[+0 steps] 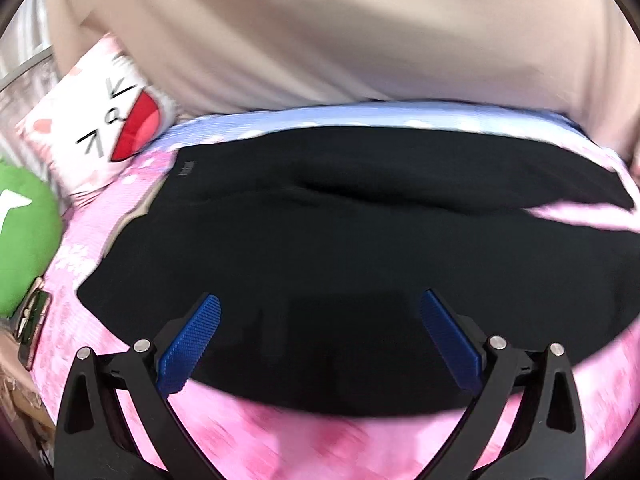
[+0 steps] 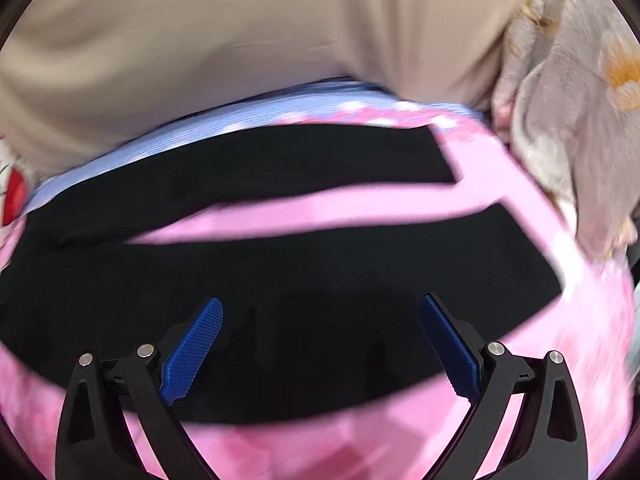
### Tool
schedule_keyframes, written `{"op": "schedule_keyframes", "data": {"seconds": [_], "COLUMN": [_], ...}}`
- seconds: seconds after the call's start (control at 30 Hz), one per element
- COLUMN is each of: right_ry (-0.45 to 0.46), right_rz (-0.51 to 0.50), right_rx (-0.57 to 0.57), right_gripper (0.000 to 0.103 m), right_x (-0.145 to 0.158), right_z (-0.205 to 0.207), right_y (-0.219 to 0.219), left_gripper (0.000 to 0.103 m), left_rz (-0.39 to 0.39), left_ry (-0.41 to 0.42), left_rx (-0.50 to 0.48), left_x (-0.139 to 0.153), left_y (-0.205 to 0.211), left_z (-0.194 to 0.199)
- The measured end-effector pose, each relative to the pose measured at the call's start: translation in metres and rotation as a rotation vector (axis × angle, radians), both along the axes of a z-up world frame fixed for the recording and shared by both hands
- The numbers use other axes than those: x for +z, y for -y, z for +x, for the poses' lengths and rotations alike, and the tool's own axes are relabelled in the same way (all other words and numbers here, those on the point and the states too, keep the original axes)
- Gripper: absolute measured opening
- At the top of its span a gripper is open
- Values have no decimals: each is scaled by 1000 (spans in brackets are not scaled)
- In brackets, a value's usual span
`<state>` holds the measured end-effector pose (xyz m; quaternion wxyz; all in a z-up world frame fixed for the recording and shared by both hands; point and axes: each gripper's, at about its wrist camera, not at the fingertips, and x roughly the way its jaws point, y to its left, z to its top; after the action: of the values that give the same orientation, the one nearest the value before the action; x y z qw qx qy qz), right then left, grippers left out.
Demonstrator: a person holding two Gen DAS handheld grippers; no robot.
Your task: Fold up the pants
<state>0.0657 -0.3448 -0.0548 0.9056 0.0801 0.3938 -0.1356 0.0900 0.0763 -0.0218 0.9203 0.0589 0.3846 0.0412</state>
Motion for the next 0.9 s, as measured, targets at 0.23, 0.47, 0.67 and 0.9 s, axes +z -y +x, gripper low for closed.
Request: {"op": "schedule_keyframes", "data": {"seconds": [0.23, 0.47, 0.67, 0.9], "right_ry": [-9, -98, -96, -60], "right_rz": [69, 86, 40, 54], "right_rx": [-44, -27, -14, 67], "right_gripper": [88, 84, 74, 17], "right_x": [-1, -24, -30, -10], "right_z": [99, 190, 215, 212], "right_y": [124, 160, 150, 125], "left_gripper": [98, 98, 98, 57], "left_rz": [-76, -87, -188, -328], "left_ry": [41, -7, -130, -232], "left_rx": [174, 297, 337, 333], "left_x": [18, 18, -9, -41], "left_y": [-99, -198, -261, -277], "left_z": [90, 198, 273, 316]}}
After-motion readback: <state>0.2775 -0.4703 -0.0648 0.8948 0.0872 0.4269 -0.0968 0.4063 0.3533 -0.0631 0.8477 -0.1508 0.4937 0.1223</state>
